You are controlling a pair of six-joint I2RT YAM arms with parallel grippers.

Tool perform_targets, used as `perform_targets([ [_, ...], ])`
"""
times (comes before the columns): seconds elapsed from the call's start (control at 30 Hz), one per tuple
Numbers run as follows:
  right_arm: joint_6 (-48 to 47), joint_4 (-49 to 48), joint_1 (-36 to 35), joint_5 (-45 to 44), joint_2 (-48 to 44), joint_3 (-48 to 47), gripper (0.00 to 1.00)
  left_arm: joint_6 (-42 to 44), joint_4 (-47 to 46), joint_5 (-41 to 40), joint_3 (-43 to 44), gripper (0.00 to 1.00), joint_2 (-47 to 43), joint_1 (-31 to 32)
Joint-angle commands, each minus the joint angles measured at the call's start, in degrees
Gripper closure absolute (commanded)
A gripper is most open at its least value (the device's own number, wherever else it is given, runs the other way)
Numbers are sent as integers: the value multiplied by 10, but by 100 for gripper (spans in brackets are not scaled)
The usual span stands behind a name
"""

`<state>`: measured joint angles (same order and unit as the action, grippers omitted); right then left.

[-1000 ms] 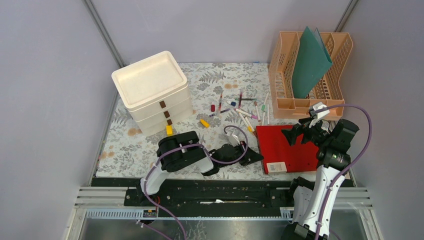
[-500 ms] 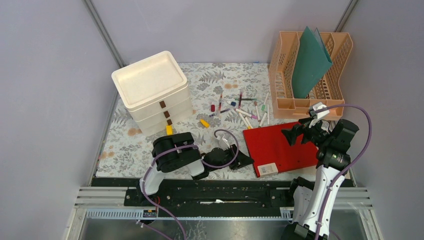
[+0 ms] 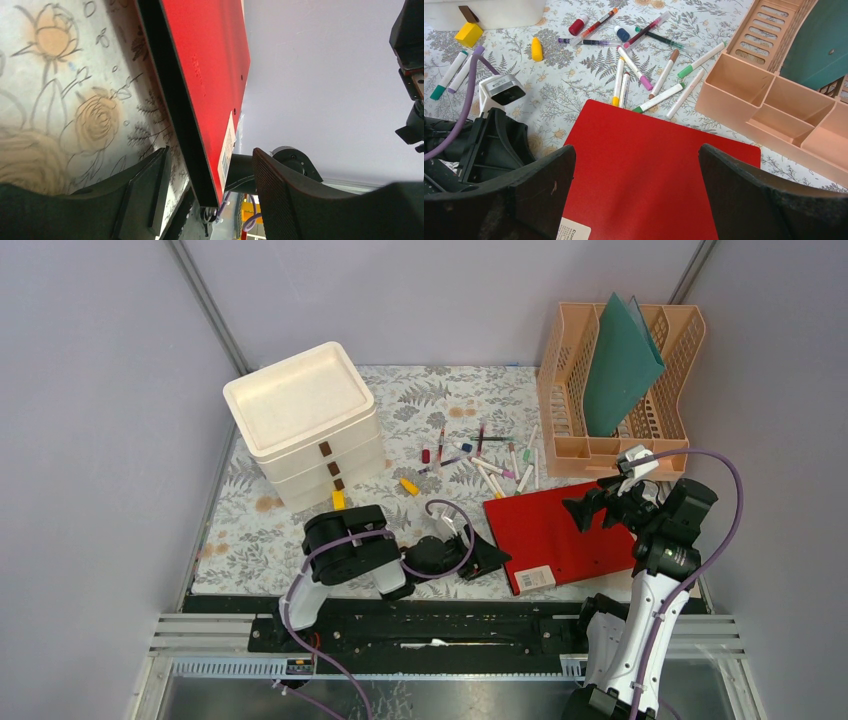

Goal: Organize the desk
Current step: Pick up the folder from the folder.

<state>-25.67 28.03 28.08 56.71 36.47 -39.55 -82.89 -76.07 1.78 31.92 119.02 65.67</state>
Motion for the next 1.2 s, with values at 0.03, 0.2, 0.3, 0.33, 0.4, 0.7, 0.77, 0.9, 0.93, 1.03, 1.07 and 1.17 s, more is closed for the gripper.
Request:
perform_targets([
  [0.03,-6,0,-1,20,-3,-1,0,-1,-1,-3,38,34,35,-7],
  [0.2,-7,-1,-1,21,-4,-1,0,-10,10,-4,65,36,58,-12],
  [0.3,-7,0,-1,22,-5,-2,0,-13,14,-3,76,39,67,-13],
  [0.33,-7,-1,-1,22,-4,-1,0,-15,13,-2,79,42,69,-13],
  [0.4,-7,-1,-1,22,-6,-1,0,-14,11,-1,82,49,71,-13],
  [0.7,-8,-1,-1,22,-8,-1,0,-9,-30,-1,64,80,64,-14],
  [0.77,-7,-1,0,22,-7,0,0,-6,-45,0,57,90,59,-14],
  [0.9,-8,-1,-1,22,-7,1,0,1,-73,5,42,100,49,-14],
  [0.93,-8,0,-1,22,-7,0,0,2,-79,6,37,100,45,-14],
  [1.03,-8,-1,-1,22,-7,0,0,8,-101,8,20,100,32,-14],
  [1.07,-8,-1,-1,22,-7,1,0,9,-110,8,12,100,28,-14],
  [1.17,-8,0,-1,23,-6,-1,0,17,-137,9,-10,100,10,-14],
])
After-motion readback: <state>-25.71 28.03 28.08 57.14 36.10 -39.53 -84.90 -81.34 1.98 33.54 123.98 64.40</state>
